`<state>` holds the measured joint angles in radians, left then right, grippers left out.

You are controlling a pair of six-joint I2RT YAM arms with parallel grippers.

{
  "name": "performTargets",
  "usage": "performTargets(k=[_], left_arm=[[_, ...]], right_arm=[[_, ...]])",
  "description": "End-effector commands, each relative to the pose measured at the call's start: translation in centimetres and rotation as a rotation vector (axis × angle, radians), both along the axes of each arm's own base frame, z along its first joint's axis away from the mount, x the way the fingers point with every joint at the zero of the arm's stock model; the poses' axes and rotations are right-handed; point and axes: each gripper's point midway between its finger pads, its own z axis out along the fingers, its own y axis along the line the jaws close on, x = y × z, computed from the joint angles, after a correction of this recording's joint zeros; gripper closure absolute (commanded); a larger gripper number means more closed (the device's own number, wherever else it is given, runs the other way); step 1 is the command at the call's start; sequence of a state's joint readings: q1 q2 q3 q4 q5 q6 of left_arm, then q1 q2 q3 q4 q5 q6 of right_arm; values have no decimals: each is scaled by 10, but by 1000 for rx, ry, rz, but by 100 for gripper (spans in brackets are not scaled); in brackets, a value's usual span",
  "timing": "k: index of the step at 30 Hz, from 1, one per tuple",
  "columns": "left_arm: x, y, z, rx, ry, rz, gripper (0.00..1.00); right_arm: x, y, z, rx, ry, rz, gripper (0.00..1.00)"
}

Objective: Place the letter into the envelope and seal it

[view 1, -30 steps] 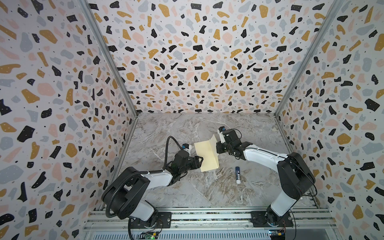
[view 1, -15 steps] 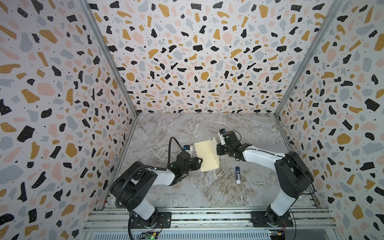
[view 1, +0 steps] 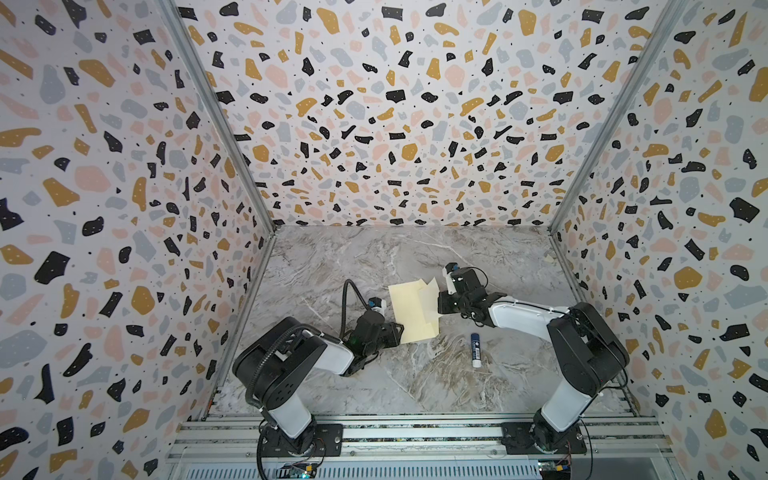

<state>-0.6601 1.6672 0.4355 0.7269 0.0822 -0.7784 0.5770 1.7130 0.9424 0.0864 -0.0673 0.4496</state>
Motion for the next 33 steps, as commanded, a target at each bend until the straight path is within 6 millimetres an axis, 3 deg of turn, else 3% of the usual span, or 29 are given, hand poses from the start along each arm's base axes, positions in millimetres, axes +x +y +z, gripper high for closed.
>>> performTargets(k=[1, 33], left_arm=[[-1, 0, -3, -2, -13, 13, 70], [-4, -13, -12, 3, 3, -9, 71]], right_arm=[[-3, 1, 2, 38, 6, -10, 100], [-15, 16, -14, 103, 66, 42, 100]])
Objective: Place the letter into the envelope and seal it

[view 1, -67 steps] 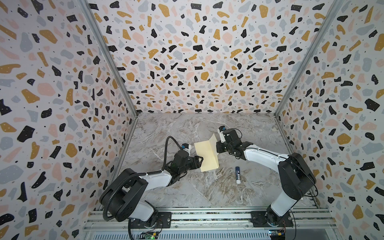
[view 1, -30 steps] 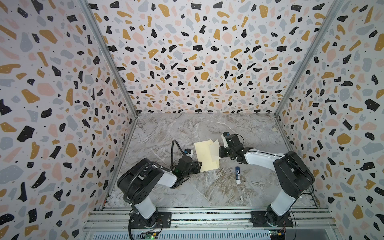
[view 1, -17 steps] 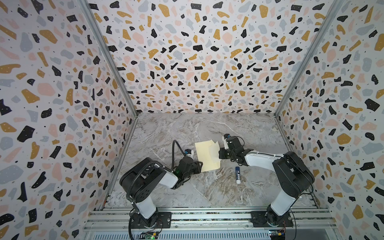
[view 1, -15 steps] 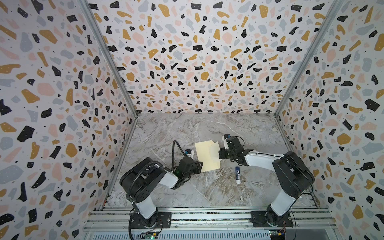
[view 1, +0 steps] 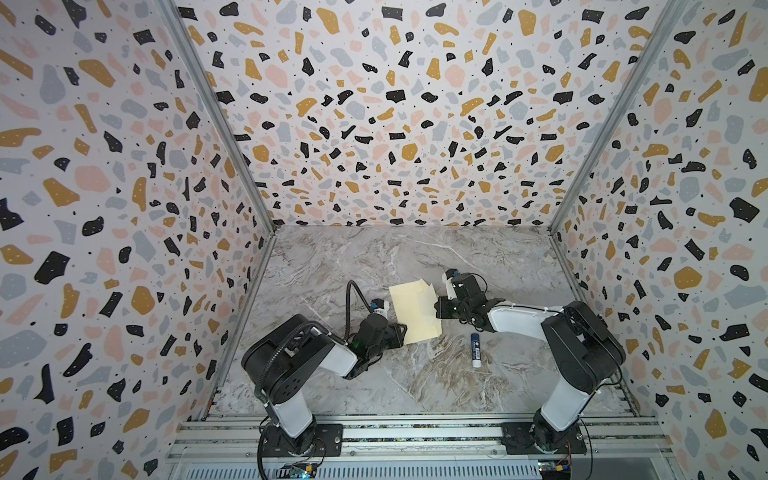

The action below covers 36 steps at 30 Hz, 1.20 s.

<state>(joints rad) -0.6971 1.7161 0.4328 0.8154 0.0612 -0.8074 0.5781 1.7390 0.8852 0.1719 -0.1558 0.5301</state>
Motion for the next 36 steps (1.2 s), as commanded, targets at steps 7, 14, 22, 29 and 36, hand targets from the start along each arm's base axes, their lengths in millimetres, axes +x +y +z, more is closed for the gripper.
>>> performTargets(k=[7, 14, 22, 29, 36], left_arm=[[-1, -2, -12, 49, 21, -15, 71], [0, -3, -14, 59, 24, -21, 71], [-1, -3, -16, 66, 28, -27, 71], [-1, -4, -16, 66, 27, -29, 70], [0, -5, -16, 64, 29, -31, 70]], right_arm=[[-1, 10, -2, -8, -3, 72, 100], [-2, 16, -6, -5, 6, 102, 100], [-2, 23, -8, 6, 14, 117, 100], [-3, 27, -11, 32, 32, 112, 100], [-6, 32, -13, 53, 49, 111, 100]])
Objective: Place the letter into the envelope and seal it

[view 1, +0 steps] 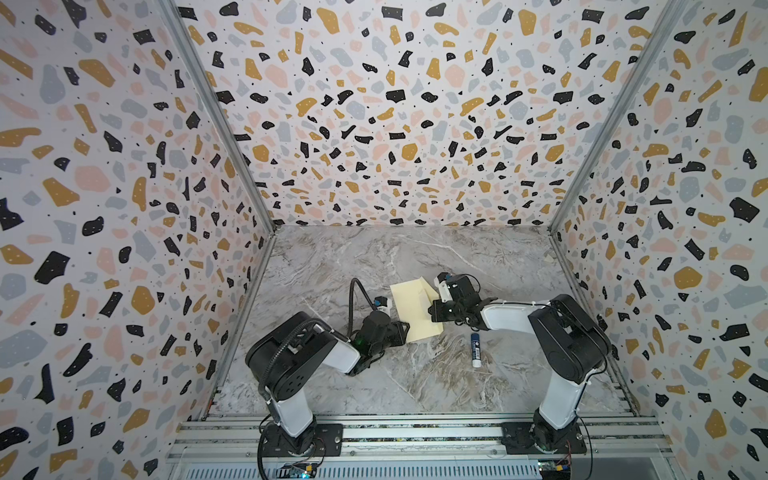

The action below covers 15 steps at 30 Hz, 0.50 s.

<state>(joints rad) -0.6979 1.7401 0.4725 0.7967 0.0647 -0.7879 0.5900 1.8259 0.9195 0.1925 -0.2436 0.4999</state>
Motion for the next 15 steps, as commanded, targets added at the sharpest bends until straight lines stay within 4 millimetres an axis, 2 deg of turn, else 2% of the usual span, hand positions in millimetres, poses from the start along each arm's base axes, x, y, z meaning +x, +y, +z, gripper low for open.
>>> performTargets(k=[1, 10, 15], left_arm=[[-6, 1, -17, 52, 37, -18, 70], [-6, 1, -15, 51, 35, -16, 69], [-5, 1, -8, 45, 24, -12, 68]], right_arm=[[-1, 12, 5, 34, 12, 17, 100], [-6, 16, 0, 51, 41, 9, 100], [-6, 18, 3, 50, 35, 16, 99]])
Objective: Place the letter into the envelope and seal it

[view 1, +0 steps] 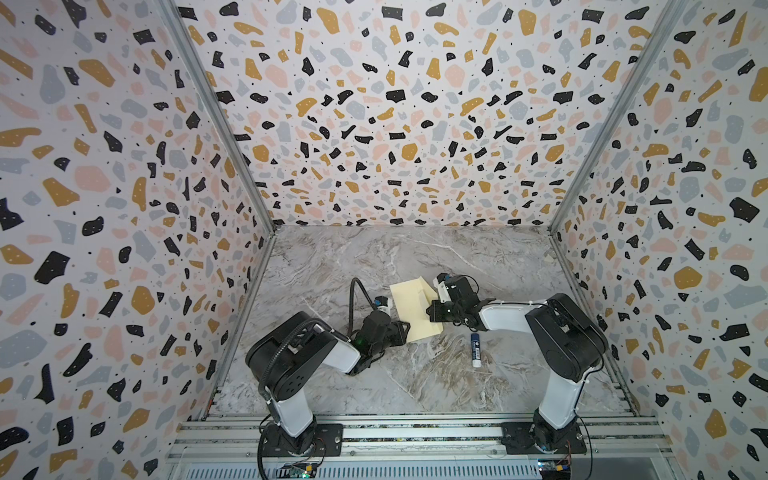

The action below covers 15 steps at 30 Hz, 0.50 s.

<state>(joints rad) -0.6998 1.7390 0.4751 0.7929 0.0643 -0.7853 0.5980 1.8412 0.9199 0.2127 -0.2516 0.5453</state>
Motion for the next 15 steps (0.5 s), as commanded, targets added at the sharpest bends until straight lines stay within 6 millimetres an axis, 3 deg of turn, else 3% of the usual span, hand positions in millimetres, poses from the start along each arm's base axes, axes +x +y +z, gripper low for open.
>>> performTargets(k=[1, 15], left_arm=[[-5, 2, -7, 44, 23, -6, 67], [1, 10, 40, 46, -71, 19, 58]], right_arm=[[-4, 12, 8, 18, 8, 32, 97], [2, 0, 52, -127, -97, 26, 58]])
